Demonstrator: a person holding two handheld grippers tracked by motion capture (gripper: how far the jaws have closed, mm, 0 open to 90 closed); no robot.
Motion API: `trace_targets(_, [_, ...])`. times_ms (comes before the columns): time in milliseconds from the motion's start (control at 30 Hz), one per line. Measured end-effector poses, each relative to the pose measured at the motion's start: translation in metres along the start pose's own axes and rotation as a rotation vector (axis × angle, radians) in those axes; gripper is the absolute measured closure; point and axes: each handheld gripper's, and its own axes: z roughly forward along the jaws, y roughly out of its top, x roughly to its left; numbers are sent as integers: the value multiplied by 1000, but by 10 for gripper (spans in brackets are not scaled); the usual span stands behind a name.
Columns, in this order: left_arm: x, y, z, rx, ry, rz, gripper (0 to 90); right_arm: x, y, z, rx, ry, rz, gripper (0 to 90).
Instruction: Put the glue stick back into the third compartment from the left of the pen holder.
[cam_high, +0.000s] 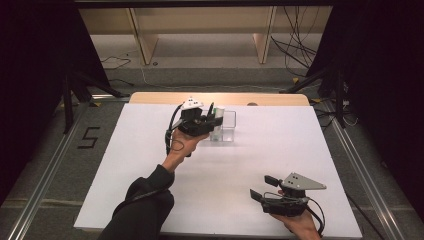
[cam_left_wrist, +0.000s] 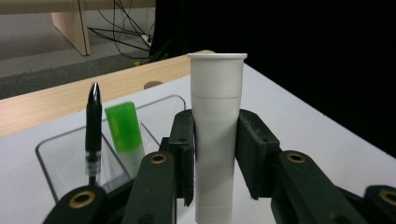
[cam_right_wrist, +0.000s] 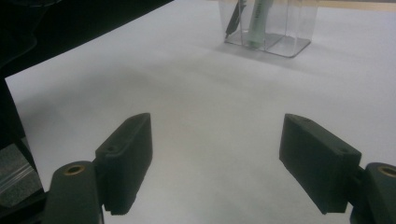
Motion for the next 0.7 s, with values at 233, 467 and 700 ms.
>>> trace_targets(233, [-2, 11, 18, -8, 22, -10, 689, 3, -2, 0, 7, 7, -11, 266])
trace_targets(467, [0, 17, 37, -3, 65, -11, 689, 1, -4, -3, -3, 17, 11, 264])
trace_targets(700, [3, 14, 57, 8, 108, -24, 688, 0, -5, -3, -3, 34, 15, 262])
